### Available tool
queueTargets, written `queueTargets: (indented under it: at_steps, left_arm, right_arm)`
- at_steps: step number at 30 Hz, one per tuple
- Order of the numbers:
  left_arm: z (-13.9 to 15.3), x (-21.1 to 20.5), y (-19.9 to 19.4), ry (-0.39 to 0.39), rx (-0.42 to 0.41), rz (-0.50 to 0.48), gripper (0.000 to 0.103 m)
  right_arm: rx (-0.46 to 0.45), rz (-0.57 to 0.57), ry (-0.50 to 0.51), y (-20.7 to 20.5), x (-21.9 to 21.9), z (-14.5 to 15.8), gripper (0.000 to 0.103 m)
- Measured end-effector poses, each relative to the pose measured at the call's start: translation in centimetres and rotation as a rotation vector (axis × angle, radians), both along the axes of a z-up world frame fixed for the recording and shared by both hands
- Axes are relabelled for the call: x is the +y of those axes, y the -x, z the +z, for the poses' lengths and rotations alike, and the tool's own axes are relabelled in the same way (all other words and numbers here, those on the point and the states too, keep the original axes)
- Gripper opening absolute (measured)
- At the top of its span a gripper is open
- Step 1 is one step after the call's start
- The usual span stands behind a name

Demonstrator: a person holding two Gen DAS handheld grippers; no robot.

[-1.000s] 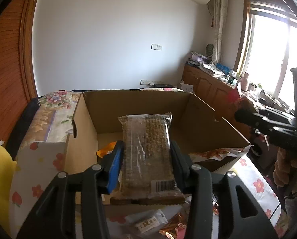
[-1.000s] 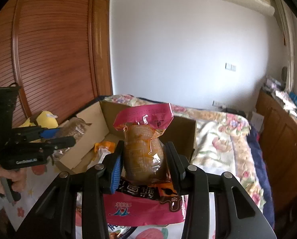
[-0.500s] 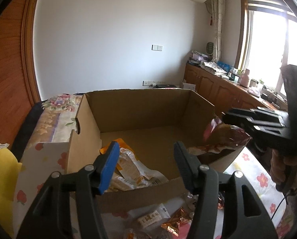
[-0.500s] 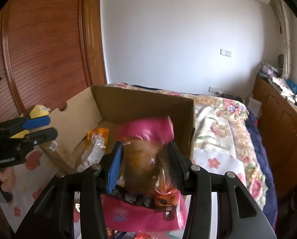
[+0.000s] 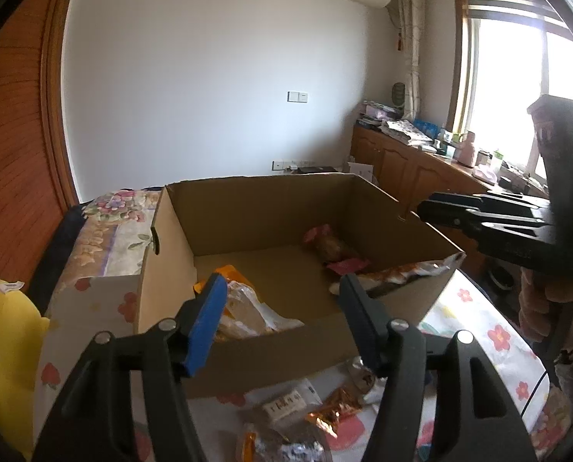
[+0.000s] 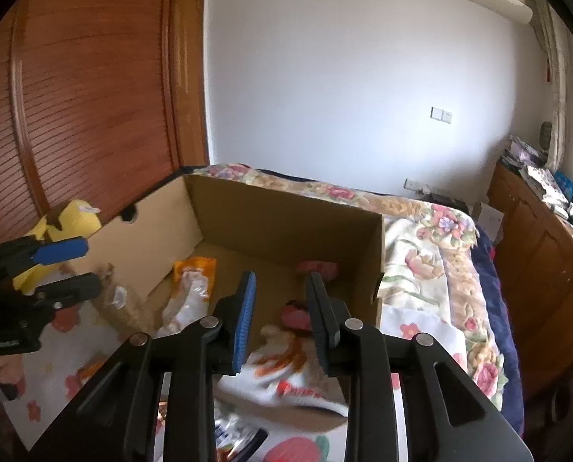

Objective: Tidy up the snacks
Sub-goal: 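Open both grippers to drop the packets into the box, then withdraw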

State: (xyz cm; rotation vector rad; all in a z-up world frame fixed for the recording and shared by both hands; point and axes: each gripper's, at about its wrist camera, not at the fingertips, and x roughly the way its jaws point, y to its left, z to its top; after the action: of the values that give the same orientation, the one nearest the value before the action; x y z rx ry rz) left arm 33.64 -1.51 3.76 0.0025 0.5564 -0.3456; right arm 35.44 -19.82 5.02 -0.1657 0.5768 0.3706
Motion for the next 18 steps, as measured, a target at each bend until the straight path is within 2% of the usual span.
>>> queueTargets:
  at_steps: [7,13,18]
  left_arm:
    - [-0.3,-0.1,3.4,-0.022,-0.013,-0.026,0.062]
    - [-1.7,-0.1,6.3,-0.049,-0.008,-0.029,0.063]
    - [-3.6,0.1,7.8,-0.080,0.015,-0.029,0.063]
  right_arm:
    - [0.009,0.038,-0.032,5.2,-0.7,0.3,0.035]
    - [0.047,0.029,-0.049,8.8,-1.8,-1.3,0.042]
    - [0.075,-0.011,-0.030,10.0,-3.0,-3.1,0.046]
